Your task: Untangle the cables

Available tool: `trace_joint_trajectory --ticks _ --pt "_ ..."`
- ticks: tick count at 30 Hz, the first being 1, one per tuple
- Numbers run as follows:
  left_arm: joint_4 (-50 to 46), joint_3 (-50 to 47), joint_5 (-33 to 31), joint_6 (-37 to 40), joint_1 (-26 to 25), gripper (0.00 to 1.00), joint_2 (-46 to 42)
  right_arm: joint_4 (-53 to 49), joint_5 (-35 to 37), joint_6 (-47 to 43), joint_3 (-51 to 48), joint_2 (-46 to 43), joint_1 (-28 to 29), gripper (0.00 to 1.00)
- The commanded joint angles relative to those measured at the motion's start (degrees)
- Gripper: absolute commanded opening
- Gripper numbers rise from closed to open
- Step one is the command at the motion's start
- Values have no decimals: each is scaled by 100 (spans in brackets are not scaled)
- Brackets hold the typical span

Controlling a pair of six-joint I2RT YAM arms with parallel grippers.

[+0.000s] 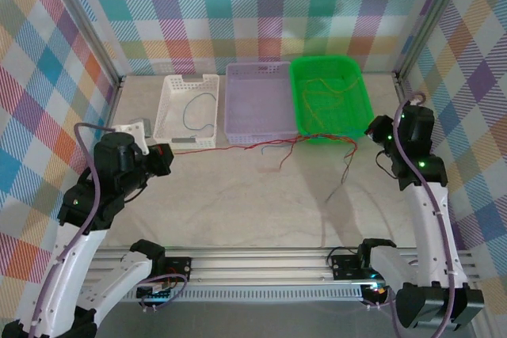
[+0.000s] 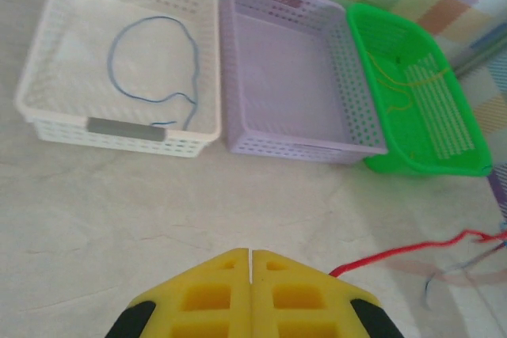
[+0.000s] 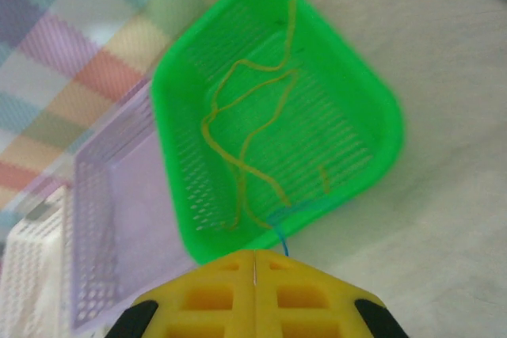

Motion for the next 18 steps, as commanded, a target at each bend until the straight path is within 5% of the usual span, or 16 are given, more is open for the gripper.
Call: trace_joint_trajectory --ticks 1,18 --pt "-367 250 -934 170 106 0 -220 -332 833 166 -37 -231 -196 0" --pt "-386 881 -2369 239 86 0 -694 -779 1554 275 -360 -542 -291 0"
